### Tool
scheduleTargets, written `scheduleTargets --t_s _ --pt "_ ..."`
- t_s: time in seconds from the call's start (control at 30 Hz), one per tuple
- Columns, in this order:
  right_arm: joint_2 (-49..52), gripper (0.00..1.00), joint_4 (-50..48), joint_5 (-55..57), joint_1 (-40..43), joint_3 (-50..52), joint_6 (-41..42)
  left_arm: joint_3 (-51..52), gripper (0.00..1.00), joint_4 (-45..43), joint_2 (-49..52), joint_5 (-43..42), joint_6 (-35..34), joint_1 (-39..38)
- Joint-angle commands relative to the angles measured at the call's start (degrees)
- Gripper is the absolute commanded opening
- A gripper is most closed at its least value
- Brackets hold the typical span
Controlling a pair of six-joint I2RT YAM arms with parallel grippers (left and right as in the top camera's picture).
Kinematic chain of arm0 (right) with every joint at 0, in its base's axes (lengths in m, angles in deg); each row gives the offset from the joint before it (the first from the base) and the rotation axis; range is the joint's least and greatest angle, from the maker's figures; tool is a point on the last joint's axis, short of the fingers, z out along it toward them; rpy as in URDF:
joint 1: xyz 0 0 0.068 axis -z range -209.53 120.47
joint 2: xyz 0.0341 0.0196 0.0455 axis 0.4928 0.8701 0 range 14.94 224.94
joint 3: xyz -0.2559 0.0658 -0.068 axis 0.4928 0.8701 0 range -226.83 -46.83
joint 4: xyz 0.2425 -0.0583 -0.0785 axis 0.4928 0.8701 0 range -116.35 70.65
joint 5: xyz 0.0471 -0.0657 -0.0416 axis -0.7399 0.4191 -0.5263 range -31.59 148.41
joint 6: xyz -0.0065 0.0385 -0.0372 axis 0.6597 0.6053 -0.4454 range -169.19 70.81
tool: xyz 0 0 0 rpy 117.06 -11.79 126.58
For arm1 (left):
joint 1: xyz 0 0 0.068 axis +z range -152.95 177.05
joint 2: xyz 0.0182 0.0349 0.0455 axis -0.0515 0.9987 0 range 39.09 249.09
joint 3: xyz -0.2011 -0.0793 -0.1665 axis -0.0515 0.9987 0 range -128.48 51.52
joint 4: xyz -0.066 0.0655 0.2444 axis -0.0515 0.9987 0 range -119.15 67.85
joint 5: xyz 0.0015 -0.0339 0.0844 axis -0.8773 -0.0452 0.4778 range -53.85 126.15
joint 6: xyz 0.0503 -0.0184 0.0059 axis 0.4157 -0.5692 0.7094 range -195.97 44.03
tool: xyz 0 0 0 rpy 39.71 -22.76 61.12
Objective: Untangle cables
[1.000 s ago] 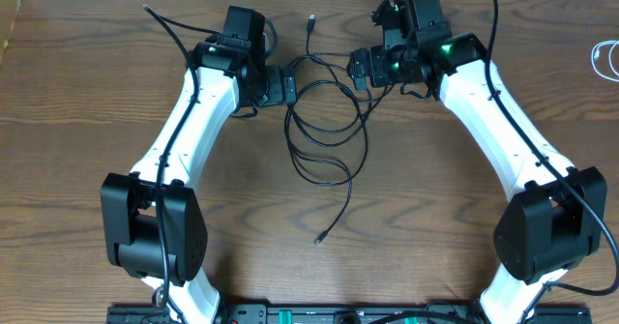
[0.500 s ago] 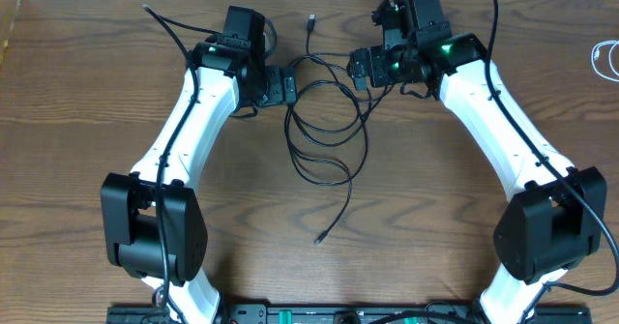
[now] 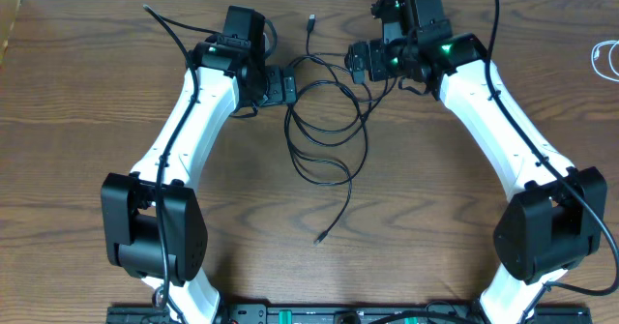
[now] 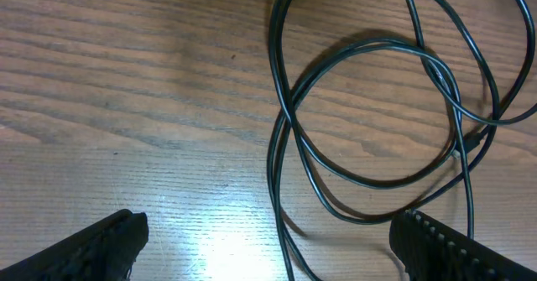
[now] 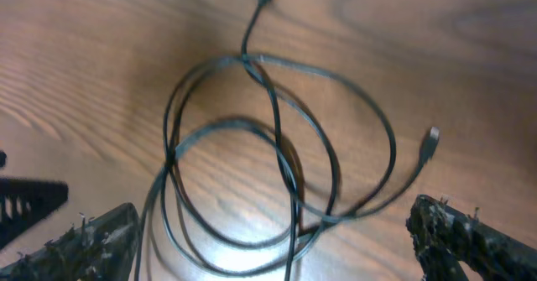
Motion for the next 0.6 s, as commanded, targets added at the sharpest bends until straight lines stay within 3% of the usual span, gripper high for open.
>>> scheduleTargets --t_s 0.0,0.23,0.57 --pt "-2.10 0.99 -1.81 0.42 0.22 -1.14 0.26 0.35 0.98 -0.02 0.46 0.66 0.13 -0.07" --pt "-2.10 0.99 -6.05 0.26 -0.28 -1.14 0.24 0.35 0.98 -0.02 0.46 0.66 0.13 -0.07" --pt "-2.73 0.99 -2.86 0.02 -0.17 -1.14 -1.84 0.35 0.98 -0.02 0.46 0.66 0.13 -0.07"
